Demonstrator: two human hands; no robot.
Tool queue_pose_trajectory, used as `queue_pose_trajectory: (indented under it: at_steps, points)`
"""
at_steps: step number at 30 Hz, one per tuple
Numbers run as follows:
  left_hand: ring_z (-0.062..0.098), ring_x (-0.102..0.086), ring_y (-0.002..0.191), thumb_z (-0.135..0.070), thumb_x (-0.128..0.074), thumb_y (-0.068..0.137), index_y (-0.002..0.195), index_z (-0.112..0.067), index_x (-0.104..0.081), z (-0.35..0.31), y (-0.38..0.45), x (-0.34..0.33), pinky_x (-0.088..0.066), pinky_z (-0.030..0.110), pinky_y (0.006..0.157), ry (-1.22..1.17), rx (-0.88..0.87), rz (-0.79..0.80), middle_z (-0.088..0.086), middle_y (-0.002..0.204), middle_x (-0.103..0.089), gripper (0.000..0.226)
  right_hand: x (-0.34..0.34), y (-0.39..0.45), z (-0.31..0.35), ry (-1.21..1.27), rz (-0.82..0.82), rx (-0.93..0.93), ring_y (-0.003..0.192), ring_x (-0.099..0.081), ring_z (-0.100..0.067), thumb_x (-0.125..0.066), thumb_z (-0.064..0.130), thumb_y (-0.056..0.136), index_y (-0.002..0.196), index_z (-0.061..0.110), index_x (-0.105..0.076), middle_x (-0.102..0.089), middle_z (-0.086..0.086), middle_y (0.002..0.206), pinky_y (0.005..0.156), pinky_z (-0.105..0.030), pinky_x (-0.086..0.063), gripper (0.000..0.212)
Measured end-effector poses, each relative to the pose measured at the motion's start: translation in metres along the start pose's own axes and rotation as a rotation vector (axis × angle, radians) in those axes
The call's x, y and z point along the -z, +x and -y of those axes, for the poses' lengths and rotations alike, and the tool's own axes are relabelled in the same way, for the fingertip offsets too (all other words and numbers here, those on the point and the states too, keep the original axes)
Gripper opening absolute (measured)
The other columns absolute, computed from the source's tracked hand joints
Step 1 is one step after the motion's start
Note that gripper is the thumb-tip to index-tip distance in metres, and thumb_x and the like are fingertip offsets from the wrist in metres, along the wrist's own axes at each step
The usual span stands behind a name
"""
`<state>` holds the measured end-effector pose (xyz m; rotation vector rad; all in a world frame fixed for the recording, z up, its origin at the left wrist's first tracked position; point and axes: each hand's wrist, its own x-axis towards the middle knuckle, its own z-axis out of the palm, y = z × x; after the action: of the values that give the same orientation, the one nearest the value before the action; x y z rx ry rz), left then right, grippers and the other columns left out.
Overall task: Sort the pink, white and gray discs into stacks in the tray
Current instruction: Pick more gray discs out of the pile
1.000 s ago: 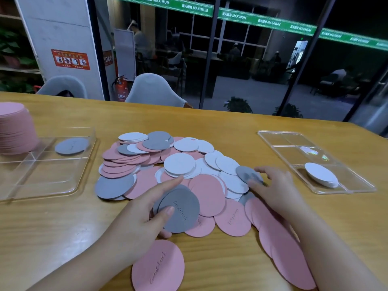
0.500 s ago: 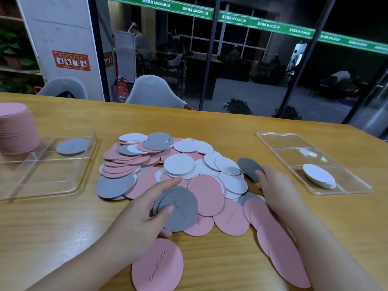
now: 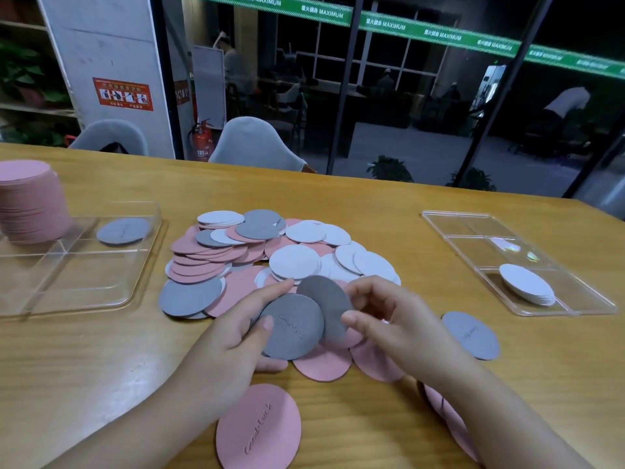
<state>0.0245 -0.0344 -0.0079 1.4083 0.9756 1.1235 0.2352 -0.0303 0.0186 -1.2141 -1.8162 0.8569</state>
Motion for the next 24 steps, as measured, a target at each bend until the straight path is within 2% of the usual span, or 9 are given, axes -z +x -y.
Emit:
queue_pose_trajectory:
  at_steps: [2,5,8,10,15,17,20,21,24]
  points:
    - [0.000,-0.061,0.100,-0.007,-0.040,0.097,0.102,-0.061,-0.059,0.000,0.000,0.001,-0.057,0.029,0.068,-0.019,-0.004,-0.024,-0.031,0.110,-0.059,0.057,-0.005,0.001,-0.001,0.015,-0.034,-0.009,0.072,-0.055,-0.008,-0.065,0.019,0.082,0.085,0.033,-0.062,-0.060,0.015,0.076,0.068,-0.025,-0.046,0.014]
    - [0.003,-0.066,0.092,-0.006,-0.039,0.098,0.101,-0.058,-0.062,0.001,0.000,0.002,-0.058,0.034,0.073,-0.046,-0.001,-0.064,-0.023,0.120,-0.057,0.056,0.002,0.002,0.000,0.008,-0.186,0.019,0.072,-0.056,-0.007,-0.064,0.008,0.086,0.086,0.028,-0.061,-0.062,0.015,0.075,0.068,-0.021,-0.045,0.020]
    - [0.006,-0.068,0.088,-0.008,-0.039,0.098,0.104,-0.057,-0.061,0.002,0.000,0.001,-0.057,0.038,0.077,-0.041,0.009,-0.065,-0.017,0.126,-0.054,0.054,0.008,0.001,0.004,0.117,-0.172,0.021,0.069,-0.057,-0.003,-0.061,0.002,0.086,0.086,0.018,-0.061,-0.063,0.014,0.073,0.066,-0.016,-0.045,0.016]
    - [0.010,-0.070,0.085,-0.010,-0.038,0.099,0.104,-0.059,-0.060,0.001,0.000,0.000,-0.055,0.043,0.083,-0.025,0.023,-0.057,-0.015,0.129,-0.053,0.054,0.006,0.001,0.006,0.112,-0.147,0.040,0.068,-0.056,-0.003,-0.062,0.002,0.085,0.084,0.018,-0.062,-0.062,0.013,0.071,0.066,-0.015,-0.044,0.017]
    - [0.018,-0.072,0.077,-0.007,-0.036,0.099,0.100,-0.061,-0.060,-0.002,0.001,0.001,-0.053,0.043,0.085,-0.031,0.028,-0.095,-0.020,0.133,-0.048,0.058,0.007,0.001,0.009,0.188,-0.272,0.087,0.066,-0.054,-0.004,-0.061,-0.001,0.084,0.081,0.020,-0.062,-0.061,0.014,0.068,0.062,-0.016,-0.044,0.021]
    - [0.018,-0.072,0.079,-0.010,-0.039,0.099,0.100,-0.060,-0.060,-0.002,0.001,0.001,-0.054,0.039,0.081,-0.055,0.010,-0.087,-0.020,0.130,-0.051,0.054,0.005,0.000,0.010,0.185,-0.221,0.071,0.065,-0.055,-0.003,-0.063,-0.001,0.084,0.081,0.019,-0.062,-0.062,0.013,0.068,0.062,-0.015,-0.044,0.020]
    - [0.008,-0.067,0.095,-0.029,-0.054,0.092,0.101,-0.060,-0.060,0.001,-0.002,0.000,-0.057,0.031,0.071,-0.065,-0.046,0.012,-0.025,0.113,-0.062,0.034,-0.012,-0.001,0.004,-0.004,-0.114,0.027,0.061,-0.050,-0.002,-0.070,0.009,0.081,0.074,0.030,-0.061,-0.060,0.016,0.067,0.061,-0.015,-0.040,0.024]
    - [0.007,-0.066,0.097,-0.031,-0.058,0.088,0.103,-0.061,-0.060,0.002,-0.003,0.000,-0.057,0.030,0.069,-0.050,-0.054,0.051,-0.025,0.110,-0.063,0.033,-0.018,-0.002,0.003,-0.067,-0.095,0.030,0.058,-0.049,-0.001,-0.072,0.012,0.080,0.070,0.033,-0.060,-0.061,0.017,0.066,0.058,-0.013,-0.038,0.026]
    - [0.013,-0.067,0.093,-0.017,-0.056,0.090,0.108,-0.063,-0.055,0.007,-0.004,-0.001,-0.057,0.036,0.075,0.060,-0.068,0.097,-0.025,0.112,-0.061,0.050,-0.016,0.000,0.008,-0.185,-0.072,0.067,0.058,-0.051,-0.001,-0.074,0.015,0.077,0.066,0.036,-0.058,-0.062,0.020,0.067,0.056,-0.009,-0.035,0.030]
